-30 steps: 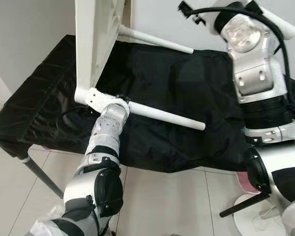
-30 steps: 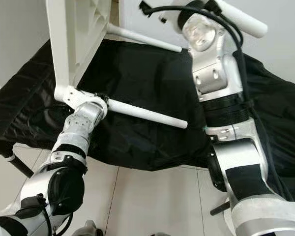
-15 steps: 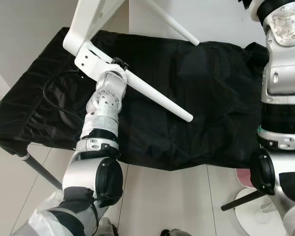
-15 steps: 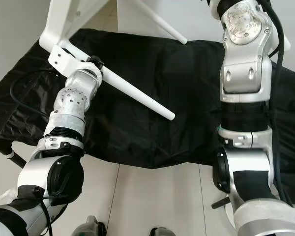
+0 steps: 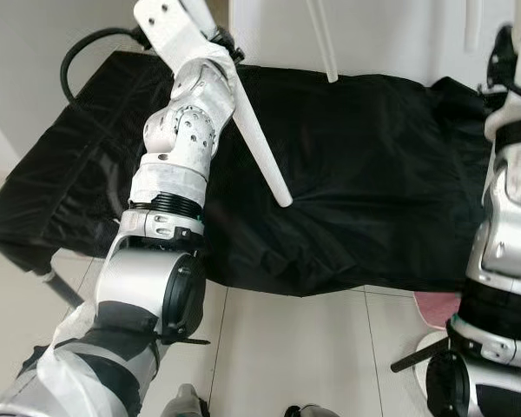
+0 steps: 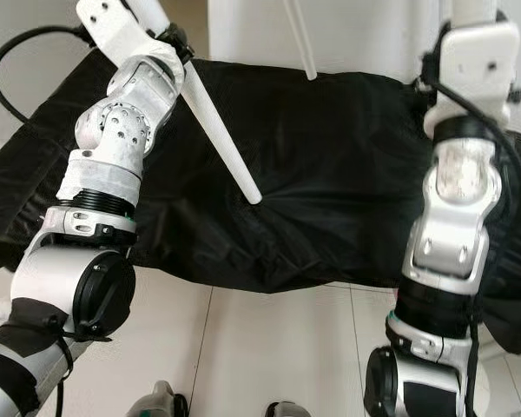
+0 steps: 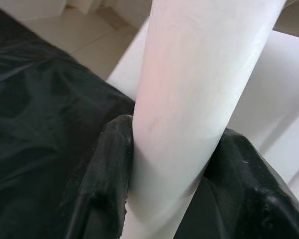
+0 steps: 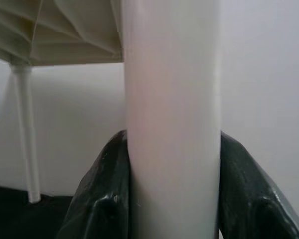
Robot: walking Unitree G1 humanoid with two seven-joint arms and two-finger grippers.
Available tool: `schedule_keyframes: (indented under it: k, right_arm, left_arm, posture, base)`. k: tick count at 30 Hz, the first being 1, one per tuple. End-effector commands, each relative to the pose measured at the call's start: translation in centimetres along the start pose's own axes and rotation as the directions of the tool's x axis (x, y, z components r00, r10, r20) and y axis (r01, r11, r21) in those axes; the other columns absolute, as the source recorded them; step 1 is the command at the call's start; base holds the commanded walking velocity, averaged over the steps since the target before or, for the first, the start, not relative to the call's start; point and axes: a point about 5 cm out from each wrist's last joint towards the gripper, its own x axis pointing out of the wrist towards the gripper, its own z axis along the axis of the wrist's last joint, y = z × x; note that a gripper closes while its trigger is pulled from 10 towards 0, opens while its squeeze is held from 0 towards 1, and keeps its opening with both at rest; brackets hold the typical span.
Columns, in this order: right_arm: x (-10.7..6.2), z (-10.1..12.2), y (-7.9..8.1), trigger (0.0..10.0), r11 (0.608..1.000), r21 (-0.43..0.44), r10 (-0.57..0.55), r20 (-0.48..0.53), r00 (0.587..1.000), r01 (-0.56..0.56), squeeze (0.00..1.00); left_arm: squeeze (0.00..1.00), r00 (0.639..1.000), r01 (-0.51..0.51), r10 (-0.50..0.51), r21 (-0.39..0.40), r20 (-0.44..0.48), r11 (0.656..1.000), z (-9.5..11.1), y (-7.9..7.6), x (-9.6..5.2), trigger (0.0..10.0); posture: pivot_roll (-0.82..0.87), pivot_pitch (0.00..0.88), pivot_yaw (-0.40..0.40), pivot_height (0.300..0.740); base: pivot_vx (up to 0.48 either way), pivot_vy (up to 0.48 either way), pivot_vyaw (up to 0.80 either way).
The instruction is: Building children table
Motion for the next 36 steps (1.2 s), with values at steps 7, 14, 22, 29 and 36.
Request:
schedule_keyframes:
  k: [7,14,22,29,36]
  right_arm:
    - [-6.4,-10.9,3.7,0.0,0.951,0.307,0.112,-0.428,0.897,0.029,0.00]
    - [-6.6,-11.7,6.5,9.6,0.820,0.571,0.269,-0.352,0.897,-0.022,0.00]
    - [-5.7,-11.6,6.5,10.0,0.821,0.568,0.280,-0.328,0.902,-0.048,1.00]
    - [-7.6,-10.5,5.7,10.0,0.834,0.550,0.217,-0.258,0.942,-0.042,0.00]
    - [-9.7,-10.2,5.1,10.0,0.864,0.504,0.154,-0.245,0.957,-0.010,0.00]
  left_arm:
    - [0.00,0.761,0.618,-0.603,0.016,0.239,0.786,5.8,-8.7,-4.1,0.0]
    - [0.00,0.767,0.607,-0.636,0.225,0.087,0.762,2.9,-9.0,-3.9,10.0]
    - [1.00,0.772,0.610,-0.635,0.240,0.036,0.756,2.0,-8.8,-3.7,10.0]
    - [0.00,0.748,0.644,-0.662,0.293,-0.048,0.707,-0.7,-6.4,-5.4,10.0]
    - [0.00,0.714,0.684,-0.678,0.378,-0.175,0.624,-3.8,-3.5,-7.5,10.0]
  posture:
    - [-0.06,0.028,0.010,0.740]
    - [-0.04,0.047,0.022,0.740]
    - [-0.03,0.062,0.015,0.740]
    - [-0.02,0.063,0.006,0.740]
    - [-0.02,0.060,0.007,0.740]
  base:
    - [0.000,0.000,0.00]
    - [0.000,0.000,0.00]
    - [0.000,0.000,0.00]
    - [0.000,0.000,0.00]
    - [0.000,0.000,0.00]
